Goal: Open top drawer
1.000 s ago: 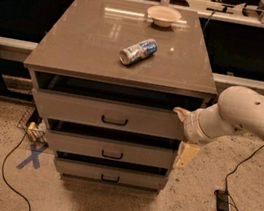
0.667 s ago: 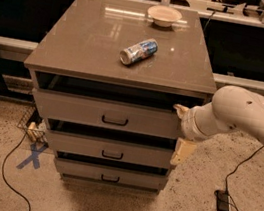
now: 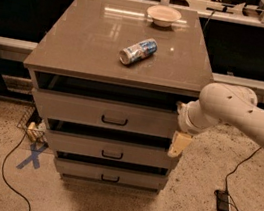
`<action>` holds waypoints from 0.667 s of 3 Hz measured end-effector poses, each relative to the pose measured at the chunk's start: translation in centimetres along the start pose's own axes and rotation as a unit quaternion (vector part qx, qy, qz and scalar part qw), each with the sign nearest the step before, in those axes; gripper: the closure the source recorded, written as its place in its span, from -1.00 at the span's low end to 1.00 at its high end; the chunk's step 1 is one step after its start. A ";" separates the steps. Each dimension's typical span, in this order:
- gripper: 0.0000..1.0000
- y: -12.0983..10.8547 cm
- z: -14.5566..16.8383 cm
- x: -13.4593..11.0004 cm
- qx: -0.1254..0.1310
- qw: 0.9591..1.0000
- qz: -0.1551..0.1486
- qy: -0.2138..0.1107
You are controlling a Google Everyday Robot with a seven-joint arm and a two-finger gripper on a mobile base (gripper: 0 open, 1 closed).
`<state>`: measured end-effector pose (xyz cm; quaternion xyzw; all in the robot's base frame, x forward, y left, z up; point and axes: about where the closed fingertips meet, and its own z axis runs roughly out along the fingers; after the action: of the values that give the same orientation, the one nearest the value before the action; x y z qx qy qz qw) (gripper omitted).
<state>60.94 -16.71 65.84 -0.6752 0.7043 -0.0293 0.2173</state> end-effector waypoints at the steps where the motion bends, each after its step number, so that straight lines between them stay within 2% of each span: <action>1: -0.92 -0.7 2.7 0.9 -0.017 0.999 0.032 0.005; 2: -0.48 -0.6 3.6 1.0 -0.022 0.999 0.042 0.004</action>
Offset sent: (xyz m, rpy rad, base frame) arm 0.0233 -0.0004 -0.0427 0.0330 0.0832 -0.0961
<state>62.74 -16.79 62.57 -0.6495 0.7335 -0.0076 0.2003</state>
